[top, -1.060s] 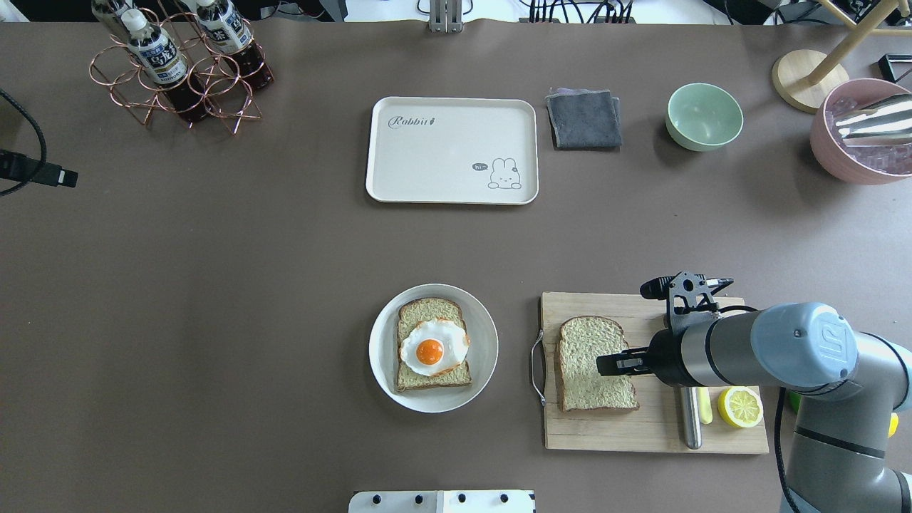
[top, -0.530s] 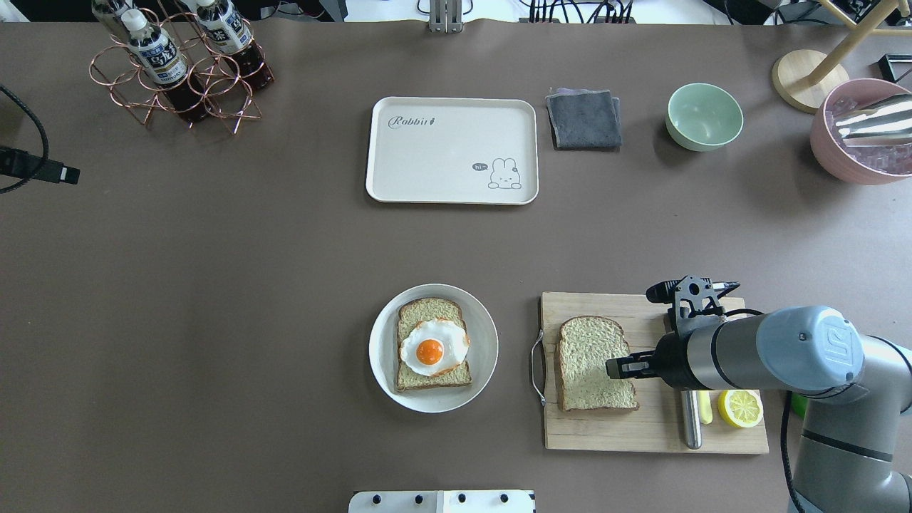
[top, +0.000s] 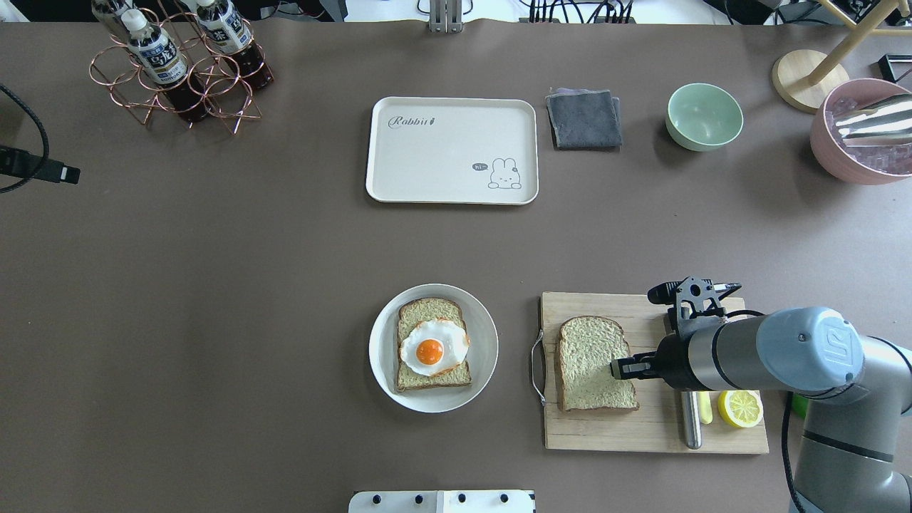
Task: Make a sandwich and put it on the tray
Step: 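Lower the right gripper and grasp the edge of the plain bread slice, then lift the bread slice with the right gripper and carry it over the egg toast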
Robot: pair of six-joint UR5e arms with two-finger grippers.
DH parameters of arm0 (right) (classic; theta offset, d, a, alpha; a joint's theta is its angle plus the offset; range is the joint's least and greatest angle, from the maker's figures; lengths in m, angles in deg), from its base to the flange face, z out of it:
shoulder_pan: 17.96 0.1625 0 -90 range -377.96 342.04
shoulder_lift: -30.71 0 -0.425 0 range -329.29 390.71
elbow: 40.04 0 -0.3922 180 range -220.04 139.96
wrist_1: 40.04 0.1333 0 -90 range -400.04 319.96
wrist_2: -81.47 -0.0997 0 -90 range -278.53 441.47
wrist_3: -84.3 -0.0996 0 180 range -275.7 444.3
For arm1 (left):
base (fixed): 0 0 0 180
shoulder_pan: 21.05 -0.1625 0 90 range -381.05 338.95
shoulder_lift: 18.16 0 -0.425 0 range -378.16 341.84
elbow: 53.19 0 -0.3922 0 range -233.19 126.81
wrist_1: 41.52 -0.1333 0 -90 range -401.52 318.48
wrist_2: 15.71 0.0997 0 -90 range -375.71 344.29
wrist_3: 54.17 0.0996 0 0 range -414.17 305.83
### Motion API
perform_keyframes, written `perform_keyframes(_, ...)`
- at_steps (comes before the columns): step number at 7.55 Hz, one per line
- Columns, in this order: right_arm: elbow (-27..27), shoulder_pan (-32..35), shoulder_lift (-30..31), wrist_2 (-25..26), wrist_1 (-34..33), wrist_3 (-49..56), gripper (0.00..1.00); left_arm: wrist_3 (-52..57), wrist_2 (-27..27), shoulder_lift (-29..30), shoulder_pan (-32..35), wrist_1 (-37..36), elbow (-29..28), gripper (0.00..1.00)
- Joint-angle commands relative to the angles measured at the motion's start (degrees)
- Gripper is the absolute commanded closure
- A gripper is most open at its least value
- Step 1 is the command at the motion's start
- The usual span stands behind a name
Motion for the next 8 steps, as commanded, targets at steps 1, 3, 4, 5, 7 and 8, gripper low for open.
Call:
perform_keyframes(1,0.04,-0.02,-0.11,0.0,-0.09,-0.1,1.0,0.09,0.0,-0.01,0.0,0.0,-0.09,0.02)
perform_keyframes(3,-1.27,0.33,-0.11,-0.17,-0.09,-0.19,1.0,0.26,0.0,-0.01,0.0,-0.09,-0.18,0.03)
perform_keyframes(4,-2.41,1.46,-0.02,-0.87,-0.09,-0.36,1.0,0.26,0.0,0.08,0.09,-0.09,-0.18,0.03)
perform_keyframes(5,-2.94,3.04,0.06,-3.66,0.26,-0.45,1.0,0.26,0.0,0.52,0.09,-0.17,-0.35,0.03)
perform_keyframes(7,-4.69,9.7,-0.2,-13.57,0.62,-0.63,1.0,0.26,0.0,0.61,0.09,-0.18,-0.35,0.03)
perform_keyframes(8,-5.57,11.21,-0.55,-17.02,1.92,-0.72,1.0,0.26,0.0,0.61,0.09,-0.18,-0.44,0.03)
